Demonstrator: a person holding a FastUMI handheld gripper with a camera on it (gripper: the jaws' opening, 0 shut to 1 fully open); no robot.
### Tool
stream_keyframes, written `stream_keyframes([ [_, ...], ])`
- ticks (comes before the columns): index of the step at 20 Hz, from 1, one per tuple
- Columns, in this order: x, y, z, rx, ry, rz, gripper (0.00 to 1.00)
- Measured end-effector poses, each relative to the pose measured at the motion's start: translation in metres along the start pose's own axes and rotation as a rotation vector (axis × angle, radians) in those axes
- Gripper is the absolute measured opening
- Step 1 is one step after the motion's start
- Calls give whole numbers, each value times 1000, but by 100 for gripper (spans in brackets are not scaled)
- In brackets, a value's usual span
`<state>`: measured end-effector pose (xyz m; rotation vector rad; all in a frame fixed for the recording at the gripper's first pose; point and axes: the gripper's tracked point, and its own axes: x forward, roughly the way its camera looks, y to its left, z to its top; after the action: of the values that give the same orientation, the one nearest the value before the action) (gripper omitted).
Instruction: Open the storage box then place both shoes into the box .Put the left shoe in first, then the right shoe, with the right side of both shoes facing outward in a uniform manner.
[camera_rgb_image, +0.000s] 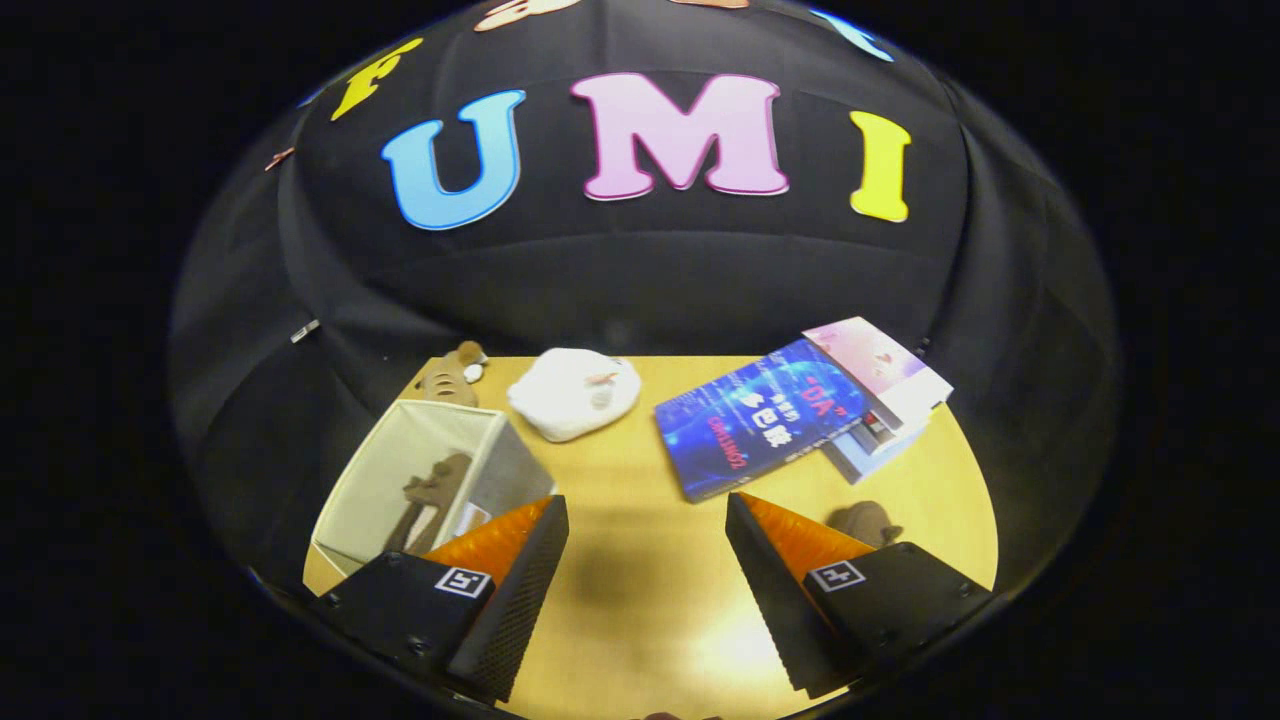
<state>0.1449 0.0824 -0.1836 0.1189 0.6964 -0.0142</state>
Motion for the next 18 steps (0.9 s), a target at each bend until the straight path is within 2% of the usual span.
stream_keyframes([
  [6, -8, -126, -32, 35, 66, -68, 99],
  [10, -9, -186, -65, 64, 134, -93, 99],
  [18, 10, -242, -135, 32, 274, -84, 99],
])
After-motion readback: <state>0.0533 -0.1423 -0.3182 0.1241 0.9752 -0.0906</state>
